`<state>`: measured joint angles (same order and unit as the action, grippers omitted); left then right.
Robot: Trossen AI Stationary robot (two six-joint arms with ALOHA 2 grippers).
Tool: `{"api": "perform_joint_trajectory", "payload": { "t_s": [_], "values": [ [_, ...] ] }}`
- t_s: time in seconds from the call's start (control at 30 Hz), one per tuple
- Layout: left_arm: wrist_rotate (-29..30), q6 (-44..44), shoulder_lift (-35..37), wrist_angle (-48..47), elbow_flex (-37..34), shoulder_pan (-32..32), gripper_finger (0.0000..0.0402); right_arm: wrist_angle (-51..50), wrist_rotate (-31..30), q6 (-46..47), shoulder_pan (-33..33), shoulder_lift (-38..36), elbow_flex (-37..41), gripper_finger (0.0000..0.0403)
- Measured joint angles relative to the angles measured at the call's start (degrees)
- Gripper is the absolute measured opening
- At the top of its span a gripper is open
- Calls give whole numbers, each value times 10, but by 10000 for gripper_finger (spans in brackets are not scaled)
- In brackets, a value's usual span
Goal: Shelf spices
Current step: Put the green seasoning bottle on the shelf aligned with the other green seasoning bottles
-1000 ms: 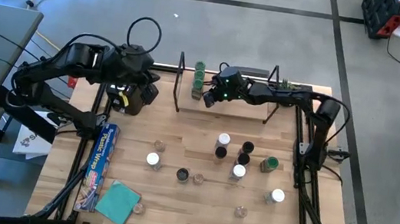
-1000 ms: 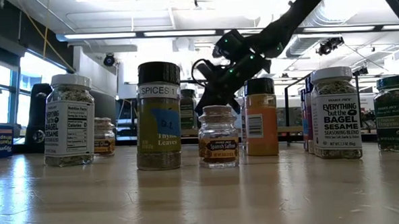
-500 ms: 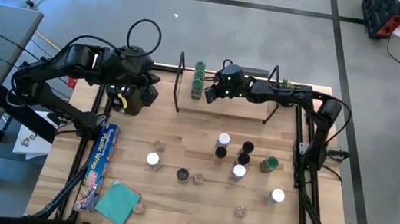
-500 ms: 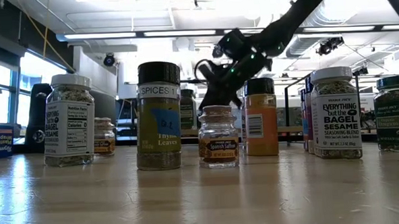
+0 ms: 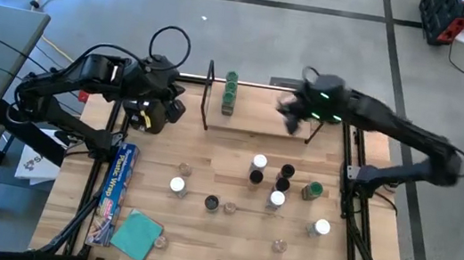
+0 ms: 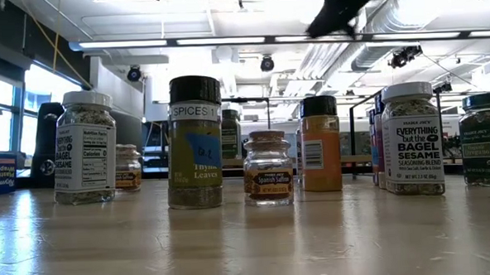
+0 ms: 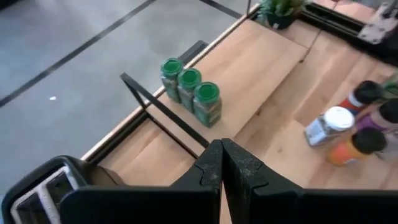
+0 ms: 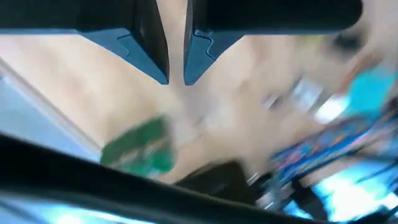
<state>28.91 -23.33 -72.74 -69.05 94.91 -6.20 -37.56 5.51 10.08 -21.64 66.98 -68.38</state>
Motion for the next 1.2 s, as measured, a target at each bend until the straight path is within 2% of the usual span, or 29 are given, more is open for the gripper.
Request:
{"api": "perform_joint_trajectory", "payload": {
  "t_s": [0.17, 0.3, 0.4, 0.53, 0.7, 0.83, 1.0, 1.2],
  "values": [
    [4, 0, 0, 4, -9, 0, 0, -200, 76, 21, 63, -123, 0, 43],
    [4, 0, 0, 14, -20, 0, 0, -318, 76, 75, 106, -171, 0, 52],
    [4, 0, 0, 30, -33, 0, 0, -390, 74, 126, 130, -175, 0, 83],
    [3, -1, 0, 34, -42, 0, 0, -462, 61, 229, 150, -154, 0, 158],
    [3, -5, 0, 34, -42, 0, 0, -499, 6, 398, 167, -118, 0, 264],
    [3, -5, 0, 34, -42, 0, 0, -497, 6, 455, 167, -82, 27, 322],
    [2, 5, 0, 33, -42, 0, 0, -432, 42, 533, 184, -56, 107, 342],
    [2, 10, 0, 32, -42, 0, 0, -361, 46, 634, 232, -55, 166, 343]
  ]
}}
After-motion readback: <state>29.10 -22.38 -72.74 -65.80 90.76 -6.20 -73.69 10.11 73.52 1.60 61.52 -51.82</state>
